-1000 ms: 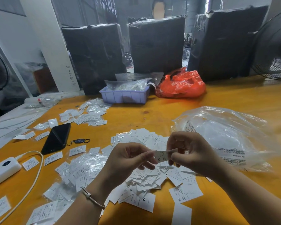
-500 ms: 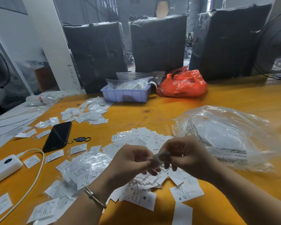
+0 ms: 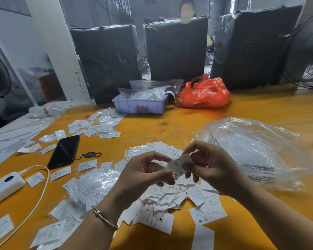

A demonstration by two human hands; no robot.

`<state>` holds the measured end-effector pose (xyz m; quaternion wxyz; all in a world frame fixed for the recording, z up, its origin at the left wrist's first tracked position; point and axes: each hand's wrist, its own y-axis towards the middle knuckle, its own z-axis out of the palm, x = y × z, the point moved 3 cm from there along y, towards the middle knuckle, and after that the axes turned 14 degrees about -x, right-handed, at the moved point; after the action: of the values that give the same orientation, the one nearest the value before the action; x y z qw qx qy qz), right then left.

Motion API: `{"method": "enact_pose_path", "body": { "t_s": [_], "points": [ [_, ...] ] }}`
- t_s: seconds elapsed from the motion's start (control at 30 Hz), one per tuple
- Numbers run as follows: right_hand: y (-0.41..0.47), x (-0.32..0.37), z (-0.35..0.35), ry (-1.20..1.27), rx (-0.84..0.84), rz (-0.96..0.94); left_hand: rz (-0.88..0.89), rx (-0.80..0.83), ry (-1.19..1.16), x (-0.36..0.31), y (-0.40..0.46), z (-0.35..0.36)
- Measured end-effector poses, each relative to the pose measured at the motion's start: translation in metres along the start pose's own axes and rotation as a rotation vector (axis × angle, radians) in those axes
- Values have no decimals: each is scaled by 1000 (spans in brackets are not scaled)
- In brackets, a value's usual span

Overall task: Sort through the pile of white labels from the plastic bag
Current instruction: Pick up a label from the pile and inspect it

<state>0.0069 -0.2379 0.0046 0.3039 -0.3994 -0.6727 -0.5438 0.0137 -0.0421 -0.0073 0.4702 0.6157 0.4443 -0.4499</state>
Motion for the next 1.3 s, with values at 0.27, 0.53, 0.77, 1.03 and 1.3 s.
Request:
{"method": "enact_pose_path", "body": {
  "t_s": [0.27, 0.53, 0.77, 1.03, 1.3],
  "points": [
    [-2, 3, -7, 91, -268, -2, -11, -52, -33, 0, 2, -2],
    [-10, 6, 19, -217, 57, -56, 73, -176, -147, -1, 3, -3],
    [-10, 10, 20, 101, 16, -23, 133, -62, -68, -3, 0, 1],
    [-5, 1, 8, 98, -32, 38, 89, 41, 14, -5, -1, -1],
    [-4, 18, -8, -78, -317, -197, 176, -32, 102, -8, -3, -3]
  ]
}}
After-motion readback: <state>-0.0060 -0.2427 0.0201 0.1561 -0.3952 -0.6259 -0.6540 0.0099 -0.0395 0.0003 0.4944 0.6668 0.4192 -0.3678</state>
